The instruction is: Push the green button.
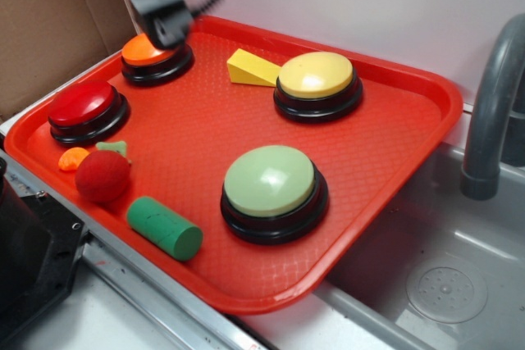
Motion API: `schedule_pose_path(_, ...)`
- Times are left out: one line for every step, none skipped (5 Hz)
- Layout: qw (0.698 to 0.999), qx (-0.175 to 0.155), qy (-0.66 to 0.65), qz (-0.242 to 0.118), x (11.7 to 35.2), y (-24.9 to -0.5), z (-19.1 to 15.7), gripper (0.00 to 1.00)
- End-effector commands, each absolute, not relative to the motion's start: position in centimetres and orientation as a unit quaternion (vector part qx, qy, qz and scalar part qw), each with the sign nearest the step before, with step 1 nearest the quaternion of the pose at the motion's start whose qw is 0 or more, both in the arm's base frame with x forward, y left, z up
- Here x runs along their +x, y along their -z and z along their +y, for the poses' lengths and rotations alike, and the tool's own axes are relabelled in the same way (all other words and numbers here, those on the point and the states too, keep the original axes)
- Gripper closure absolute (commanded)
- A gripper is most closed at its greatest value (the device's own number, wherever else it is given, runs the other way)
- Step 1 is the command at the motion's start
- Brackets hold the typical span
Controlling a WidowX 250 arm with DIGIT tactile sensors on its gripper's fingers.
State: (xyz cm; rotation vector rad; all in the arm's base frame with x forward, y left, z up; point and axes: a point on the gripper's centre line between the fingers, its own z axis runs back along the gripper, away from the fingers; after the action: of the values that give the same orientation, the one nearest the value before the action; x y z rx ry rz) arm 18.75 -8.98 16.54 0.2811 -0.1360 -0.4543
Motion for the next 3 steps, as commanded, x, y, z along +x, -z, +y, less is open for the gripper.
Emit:
schedule_pose_path(0.935, 0.07, 0.339, -0.078, 19.5, -10.1, -14.1, 0.0)
schedule_pose_path(0.944, 0.007, 0.318, -0.09, 20.8, -7.6, -13.9, 0.0)
schedule_pose_path(0.94, -0.004, 0.339, -0.041, 21.6, -6.0, -15.1, 0.0)
